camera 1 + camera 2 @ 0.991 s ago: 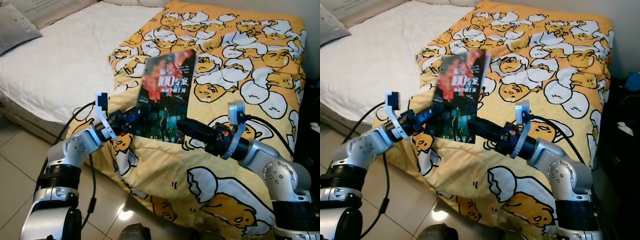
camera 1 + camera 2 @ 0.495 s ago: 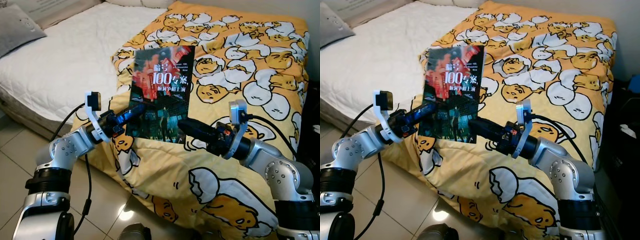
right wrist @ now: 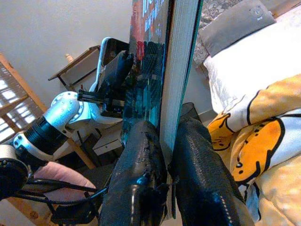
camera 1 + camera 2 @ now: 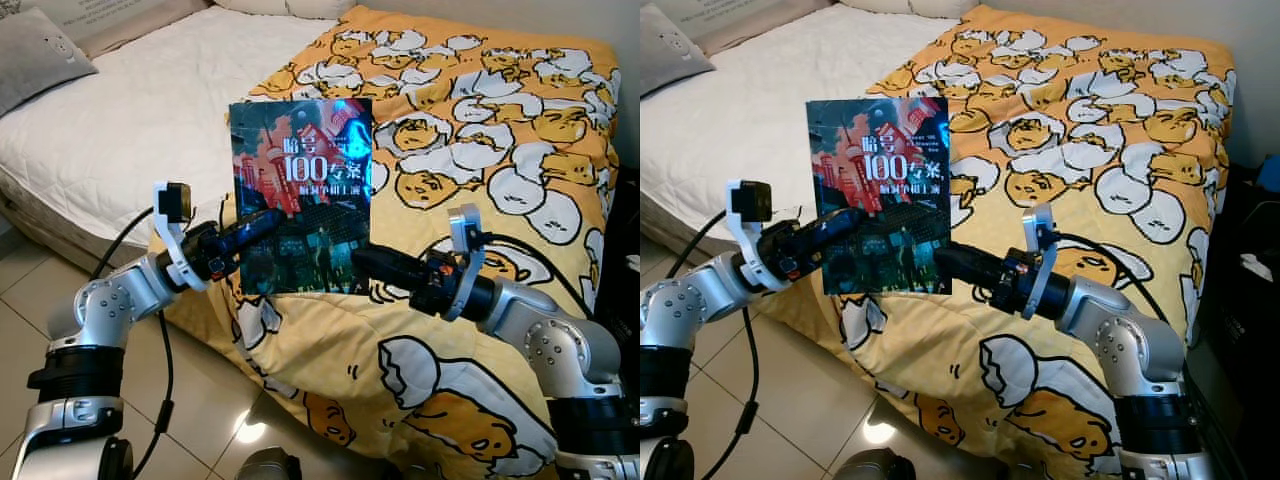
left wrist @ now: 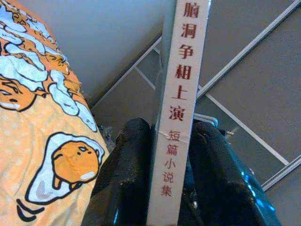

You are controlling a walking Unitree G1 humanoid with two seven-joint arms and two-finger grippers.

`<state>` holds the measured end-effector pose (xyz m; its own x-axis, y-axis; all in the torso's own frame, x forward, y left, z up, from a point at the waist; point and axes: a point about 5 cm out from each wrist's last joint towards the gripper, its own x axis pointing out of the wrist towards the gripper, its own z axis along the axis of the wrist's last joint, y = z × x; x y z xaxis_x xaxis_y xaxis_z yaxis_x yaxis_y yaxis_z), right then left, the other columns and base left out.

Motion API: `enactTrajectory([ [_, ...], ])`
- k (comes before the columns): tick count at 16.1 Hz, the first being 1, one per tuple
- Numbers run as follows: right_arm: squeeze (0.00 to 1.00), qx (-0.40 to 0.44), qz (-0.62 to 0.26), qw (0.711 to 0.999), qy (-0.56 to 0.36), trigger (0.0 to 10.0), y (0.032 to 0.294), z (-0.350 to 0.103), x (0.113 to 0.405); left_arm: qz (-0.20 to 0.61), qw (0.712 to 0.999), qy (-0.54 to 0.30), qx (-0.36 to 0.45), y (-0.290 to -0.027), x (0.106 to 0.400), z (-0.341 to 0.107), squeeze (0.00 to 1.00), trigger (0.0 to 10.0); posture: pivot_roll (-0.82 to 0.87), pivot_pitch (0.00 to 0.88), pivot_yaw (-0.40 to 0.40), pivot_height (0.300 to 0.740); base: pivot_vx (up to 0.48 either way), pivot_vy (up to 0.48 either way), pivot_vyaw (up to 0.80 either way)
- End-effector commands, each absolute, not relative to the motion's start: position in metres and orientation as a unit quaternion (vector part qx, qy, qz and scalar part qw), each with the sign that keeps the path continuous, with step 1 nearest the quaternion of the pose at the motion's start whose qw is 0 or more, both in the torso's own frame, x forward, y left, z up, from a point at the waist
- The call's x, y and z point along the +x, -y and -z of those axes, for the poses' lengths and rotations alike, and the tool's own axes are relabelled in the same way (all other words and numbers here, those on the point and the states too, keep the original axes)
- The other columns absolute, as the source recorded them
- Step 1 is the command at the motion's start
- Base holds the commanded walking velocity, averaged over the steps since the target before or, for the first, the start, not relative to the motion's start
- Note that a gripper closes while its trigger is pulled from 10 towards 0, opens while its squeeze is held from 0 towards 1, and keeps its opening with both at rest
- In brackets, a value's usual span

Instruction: Clean up the room

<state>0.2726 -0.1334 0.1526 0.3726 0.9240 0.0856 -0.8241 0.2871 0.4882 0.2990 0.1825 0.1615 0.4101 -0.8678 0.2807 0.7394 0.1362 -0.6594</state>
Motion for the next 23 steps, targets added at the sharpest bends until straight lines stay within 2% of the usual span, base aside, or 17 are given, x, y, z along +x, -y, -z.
enactTrajectory([
  [1, 0.0, 0.22, -0.562, 0.792, -0.089, 0.0, 0.127, -0.162, 0.277, 0.55, 0.744, -0.07, -0.372, -0.184, 0.298, -0.17, 0.0, 0.0, -0.07, 0.0, 0.071, 0.74, 0.0, 0.0, 0.0],
  [8, 0.0, 0.221, -0.561, 0.794, -0.072, 0.0, 0.127, -0.169, 0.283, 0.541, 0.752, -0.071, -0.37, -0.187, 0.296, -0.168, 0.0, 0.0, -0.07, 0.0, 0.062, 0.74, 0.0, 0.0, 0.0],
  [12, 0.0, 0.225, -0.573, 0.786, -0.06, 0.0, 0.123, -0.175, 0.281, 0.546, 0.749, -0.067, -0.37, -0.188, 0.295, -0.171, 0.0, 0.0, -0.07, 0.0, 0.06, 0.74, 0.0, 0.0, 0.0],
  [13, 0.0, 0.227, -0.575, 0.784, -0.055, 10.0, 0.122, -0.177, 0.281, 0.552, 0.746, -0.067, -0.367, -0.188, 0.295, -0.173, 0.0, 0.0, -0.07, 0.0, 0.062, 0.74, 0.0, 0.0, 0.0],
  [14, 0.9, 0.238, -0.585, 0.774, -0.052, 10.0, 0.118, -0.18, 0.279, 0.563, 0.741, -0.066, -0.361, -0.186, 0.294, -0.177, 0.0, 0.0, -0.07, 0.0, 0.063, 0.74, 0.0, 0.0, 0.0],
  [15, 0.9, 0.24, -0.588, 0.771, -0.052, 10.0, 0.117, -0.181, 0.278, 0.565, 0.74, -0.066, -0.359, -0.186, 0.294, -0.178, 0.0, 0.0, -0.07, 0.0, 0.063, 0.74, 0.0, 0.0, 0.0],
  [16, 1.0, 0.243, -0.592, 0.767, -0.054, 10.0, 0.116, -0.181, 0.277, 0.567, 0.739, -0.064, -0.359, -0.186, 0.293, -0.179, 0.0, 0.0, -0.07, 0.0, 0.062, 0.74, 0.0, 0.0, 0.0],
  [20, 1.0, 0.24, -0.602, 0.76, -0.049, 10.0, 0.108, -0.183, 0.276, 0.584, 0.729, -0.059, -0.353, -0.185, 0.291, -0.187, 0.0, 0.0, -0.06, 0.0, 0.056, 0.74, 0.0, 0.0, 0.0],
  [21, 0.76, 0.24, -0.604, 0.758, -0.047, 10.0, 0.107, -0.185, 0.276, 0.585, 0.728, -0.06, -0.352, -0.184, 0.291, -0.187, 0.0, 0.0, -0.06, 0.0, 0.054, 0.74, 0.0, 0.0, 0.0],
  [22, 0.0, 0.241, -0.606, 0.757, -0.046, 10.0, 0.106, -0.185, 0.276, 0.585, 0.728, -0.06, -0.352, -0.185, 0.291, -0.187, 0.0, 0.0, -0.06, 0.0, 0.053, 0.74, 0.0, 0.0, 0.0],
  [23, 0.0, 0.245, -0.611, 0.751, -0.048, 10.0, 0.105, -0.186, 0.275, 0.583, 0.73, -0.06, -0.351, -0.185, 0.291, -0.186, 0.0, 0.0, -0.06, 0.0, 0.051, 0.74, 0.0, 0.0, 0.0],
])
